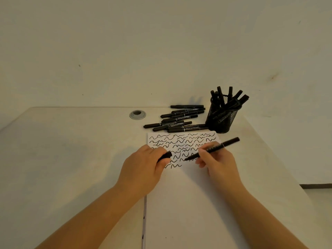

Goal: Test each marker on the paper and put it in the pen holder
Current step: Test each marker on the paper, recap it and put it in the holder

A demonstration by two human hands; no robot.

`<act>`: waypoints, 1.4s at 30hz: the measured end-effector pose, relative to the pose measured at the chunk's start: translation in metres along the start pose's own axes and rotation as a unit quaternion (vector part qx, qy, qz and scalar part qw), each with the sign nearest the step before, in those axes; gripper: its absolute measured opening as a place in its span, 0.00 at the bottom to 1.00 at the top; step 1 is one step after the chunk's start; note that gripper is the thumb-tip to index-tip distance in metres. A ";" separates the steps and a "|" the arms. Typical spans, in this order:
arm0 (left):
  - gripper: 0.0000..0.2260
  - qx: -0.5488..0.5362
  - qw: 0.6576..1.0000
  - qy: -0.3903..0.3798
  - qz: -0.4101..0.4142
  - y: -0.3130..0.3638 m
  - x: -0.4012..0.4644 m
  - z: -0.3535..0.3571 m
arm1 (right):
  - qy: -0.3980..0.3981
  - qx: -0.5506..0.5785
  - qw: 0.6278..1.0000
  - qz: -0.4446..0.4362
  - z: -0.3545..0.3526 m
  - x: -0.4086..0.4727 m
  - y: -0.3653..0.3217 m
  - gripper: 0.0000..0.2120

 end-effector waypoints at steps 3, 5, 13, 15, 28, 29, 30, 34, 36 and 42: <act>0.11 -0.014 1.000 -0.011 -0.019 -0.009 -0.007 0.005 | 0.006 -0.014 1.000 -0.007 -0.003 -0.001 0.007 0.08; 0.11 -0.032 0.999 -0.010 -0.028 -0.012 -0.008 0.005 | 0.000 -0.034 0.999 -0.013 -0.001 0.000 0.008 0.09; 0.09 -0.073 0.996 -0.012 -0.052 -0.014 -0.009 0.003 | 0.000 -0.085 0.996 -0.036 0.001 0.001 0.009 0.12; 0.09 -0.081 0.995 -0.016 -0.059 -0.015 -0.010 0.004 | 0.014 -0.095 0.995 -0.028 -0.001 0.002 0.013 0.12; 0.11 -0.078 0.997 -0.011 -0.027 -0.006 -0.010 0.004 | -0.026 0.147 0.988 -0.043 -0.005 -0.003 0.000 0.09; 0.11 -0.081 0.996 -0.019 -0.022 -0.005 -0.010 0.005 | -0.058 0.183 0.981 -0.038 -0.001 -0.004 -0.001 0.09; 0.11 -0.085 0.996 -0.028 -0.017 -0.004 -0.010 0.007 | -0.085 0.210 0.973 -0.034 0.002 -0.005 -0.003 0.10; 0.10 -0.085 0.995 -0.052 -0.006 0.000 -0.011 0.011 | -0.132 0.215 0.967 -0.034 0.008 -0.006 -0.004 0.08; 0.09 -0.085 0.995 -0.054 -0.003 0.001 -0.011 0.011 | -0.138 0.207 0.968 -0.034 0.009 -0.007 -0.004 0.08; 0.08 -0.095 0.994 -0.058 0.003 0.005 -0.010 0.010 | -0.126 0.186 0.974 -0.040 0.010 -0.009 -0.003 0.13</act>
Point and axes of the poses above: each hand's wrist, its own x-axis towards the middle knuckle, its own z-axis out of the palm, y = z × x, the point moved 7 cm from there along x, towards the middle knuckle, and after that the axes turned 11 degrees about -x, right-handed, at the moved point
